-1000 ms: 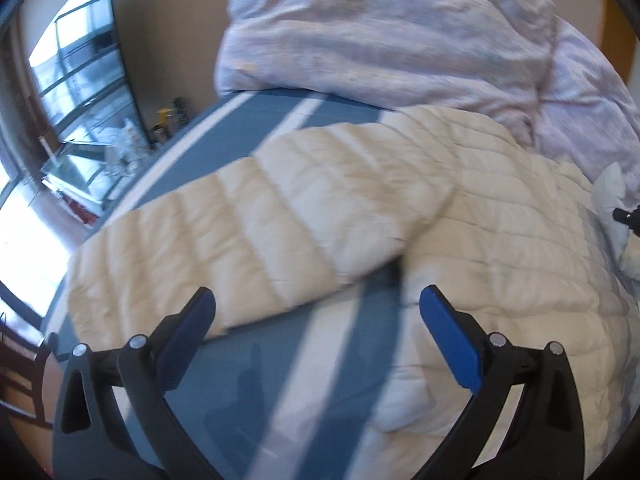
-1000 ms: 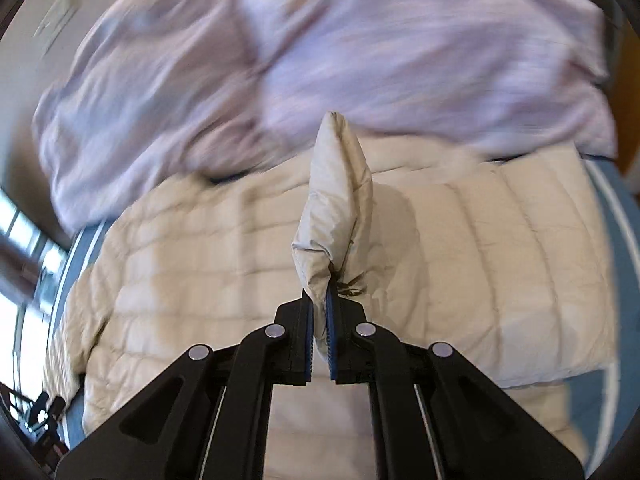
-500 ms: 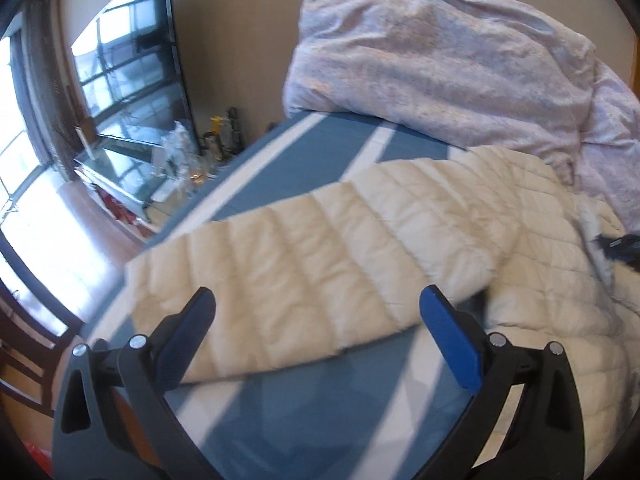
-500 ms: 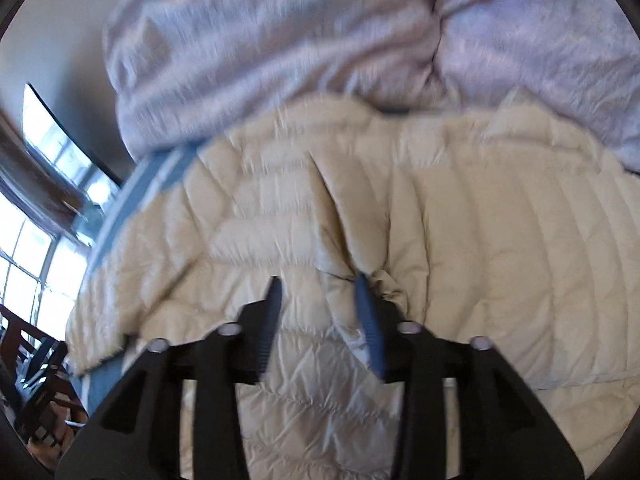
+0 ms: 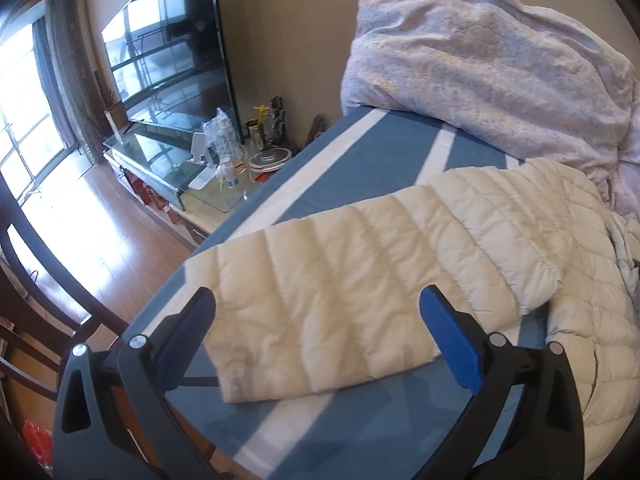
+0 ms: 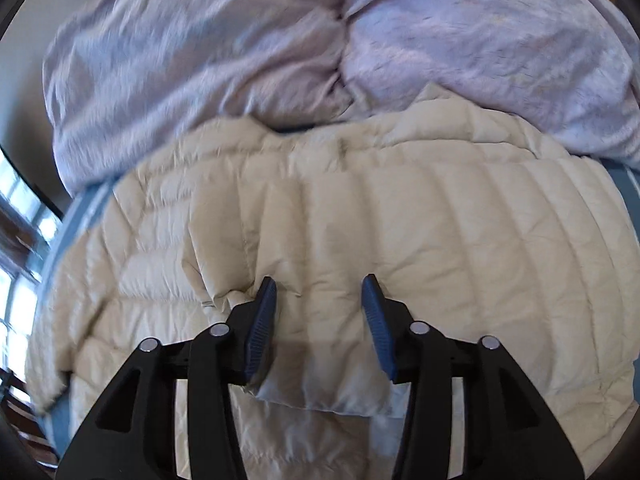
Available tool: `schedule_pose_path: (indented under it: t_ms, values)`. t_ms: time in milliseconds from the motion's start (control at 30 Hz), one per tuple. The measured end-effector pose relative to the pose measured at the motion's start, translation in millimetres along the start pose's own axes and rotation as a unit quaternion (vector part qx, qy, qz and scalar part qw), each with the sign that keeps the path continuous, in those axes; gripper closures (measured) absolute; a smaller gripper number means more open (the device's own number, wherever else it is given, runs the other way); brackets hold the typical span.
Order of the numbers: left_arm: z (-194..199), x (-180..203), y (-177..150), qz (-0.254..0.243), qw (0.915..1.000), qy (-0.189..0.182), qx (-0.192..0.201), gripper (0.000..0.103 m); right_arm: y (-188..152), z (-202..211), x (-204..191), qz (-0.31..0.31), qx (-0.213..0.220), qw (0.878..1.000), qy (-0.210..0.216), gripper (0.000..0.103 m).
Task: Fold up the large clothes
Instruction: 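Grasp the other jacket sleeve with the left tool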
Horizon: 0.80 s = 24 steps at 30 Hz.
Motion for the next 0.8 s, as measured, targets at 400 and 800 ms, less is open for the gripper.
schedule_pose_path:
  t_ms: [400, 800]
  values:
    - [-19, -81, 3, 0.088, 0.9939, -0.005, -0.067, 0.002, -6, -24, -18, 0.044, -0.025, 0.997, -0.063, 0.028]
    - [-54, -95, -18, 0.158, 0.9794, -0.057, -0.111, 0.041, -4, -22, -14, 0.055, -0.039, 0.997, -0.045, 0.026]
Point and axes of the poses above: each gripper's, at about its wrist camera, not at the fingertips, and z roughly against the way its jaws point, x to its right, y to its top, the point moved 1 cm from there along -z, roughly the way its jaws point, and after that the axes turned 8 degrees about -x, right-handed, at the moved point
